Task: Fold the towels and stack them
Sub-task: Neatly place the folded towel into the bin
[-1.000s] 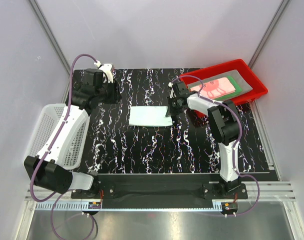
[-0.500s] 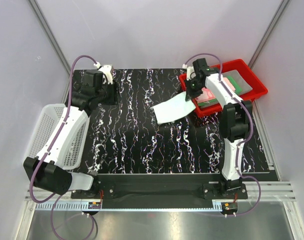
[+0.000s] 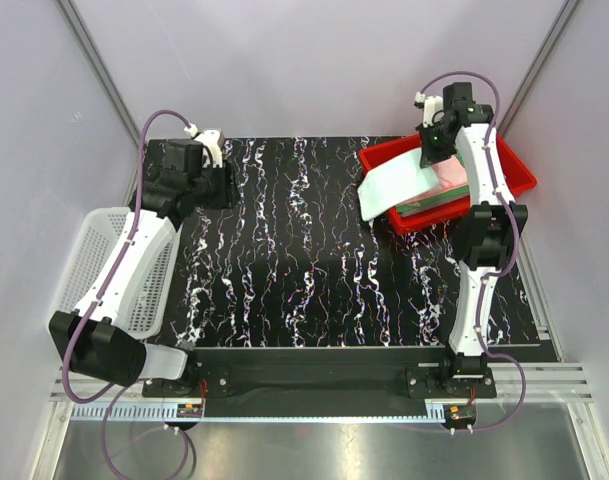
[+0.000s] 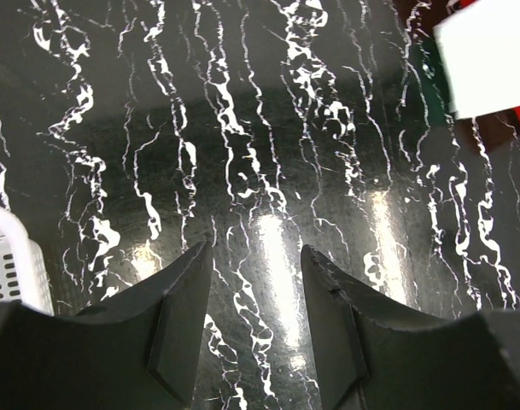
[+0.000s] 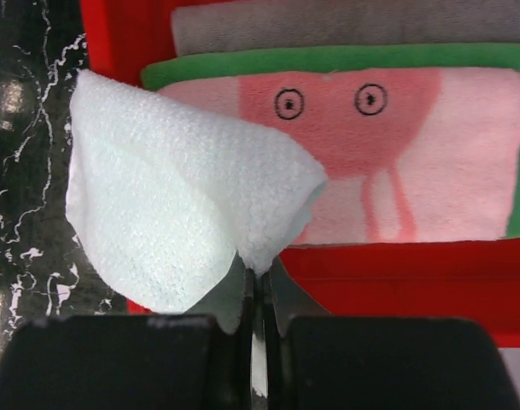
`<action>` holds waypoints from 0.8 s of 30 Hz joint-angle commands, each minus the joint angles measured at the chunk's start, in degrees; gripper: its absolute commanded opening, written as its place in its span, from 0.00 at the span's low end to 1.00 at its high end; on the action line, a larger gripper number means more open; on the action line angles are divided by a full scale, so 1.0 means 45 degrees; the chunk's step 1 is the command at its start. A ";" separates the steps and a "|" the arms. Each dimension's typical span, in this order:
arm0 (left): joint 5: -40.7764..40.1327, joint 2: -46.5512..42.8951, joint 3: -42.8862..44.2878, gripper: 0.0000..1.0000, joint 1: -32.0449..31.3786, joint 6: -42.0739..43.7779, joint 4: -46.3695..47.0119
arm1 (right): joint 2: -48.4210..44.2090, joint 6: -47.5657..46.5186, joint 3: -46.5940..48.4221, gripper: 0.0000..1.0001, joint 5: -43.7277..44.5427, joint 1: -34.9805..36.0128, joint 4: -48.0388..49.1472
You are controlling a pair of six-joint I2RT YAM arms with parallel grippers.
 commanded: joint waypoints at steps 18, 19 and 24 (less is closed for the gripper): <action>0.0535 0.0727 0.0959 0.54 0.0161 0.0230 -0.0240 | 0.3317 -0.1363 0.3915 0.97 0.1045 -0.2315 0.3248; 0.0516 0.0767 0.0998 0.54 0.0142 0.0230 -0.0280 | 0.3337 -0.1382 0.3954 1.00 0.1026 -0.2335 0.3407; 0.0457 0.0630 0.1115 0.56 0.0142 0.0269 -0.0182 | 0.2383 0.0059 0.3448 1.00 0.0871 -0.2257 0.4695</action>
